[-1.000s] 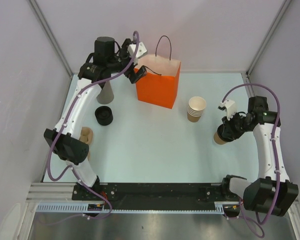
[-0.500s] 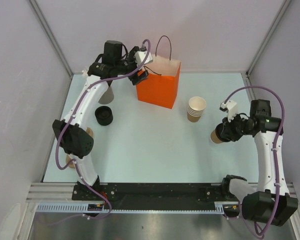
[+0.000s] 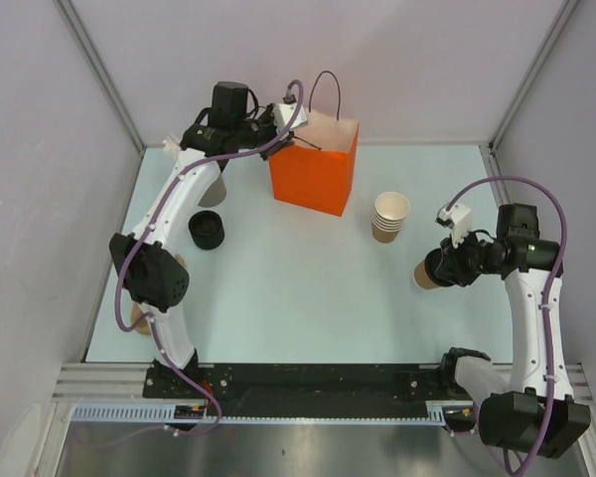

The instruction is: Pack the takeout coffee

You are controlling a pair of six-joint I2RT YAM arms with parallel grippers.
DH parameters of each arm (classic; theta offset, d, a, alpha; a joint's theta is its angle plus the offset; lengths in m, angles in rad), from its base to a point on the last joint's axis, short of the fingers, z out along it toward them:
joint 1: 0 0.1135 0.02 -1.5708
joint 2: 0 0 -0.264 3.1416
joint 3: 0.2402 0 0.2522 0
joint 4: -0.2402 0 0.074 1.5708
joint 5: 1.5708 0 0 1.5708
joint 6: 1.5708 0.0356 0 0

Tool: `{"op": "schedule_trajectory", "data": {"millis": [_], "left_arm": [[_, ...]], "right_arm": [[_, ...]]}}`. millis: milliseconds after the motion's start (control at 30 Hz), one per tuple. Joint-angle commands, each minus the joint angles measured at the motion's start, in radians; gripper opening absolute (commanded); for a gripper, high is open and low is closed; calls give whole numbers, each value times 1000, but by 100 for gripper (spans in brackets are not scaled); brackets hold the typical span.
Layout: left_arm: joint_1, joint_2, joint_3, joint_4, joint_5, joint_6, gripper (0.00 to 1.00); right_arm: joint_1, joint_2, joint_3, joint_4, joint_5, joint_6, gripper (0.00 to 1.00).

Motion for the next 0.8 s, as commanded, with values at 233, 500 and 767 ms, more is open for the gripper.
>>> {"op": "schedule_trajectory", "data": {"millis": [233,500,767], "left_arm": [[-25,-66,-2,19,24,-20,0],[-47,-157,-71,24,-37,-130,0],[-110,-300,-195,27,-109,-196,0]], "right_arm": [[-3,-27,-6,10,-52,17,0],[-3,-26,-6,46,-40,50,0],[-3,-27,-6,48,-49,50,0]]}}
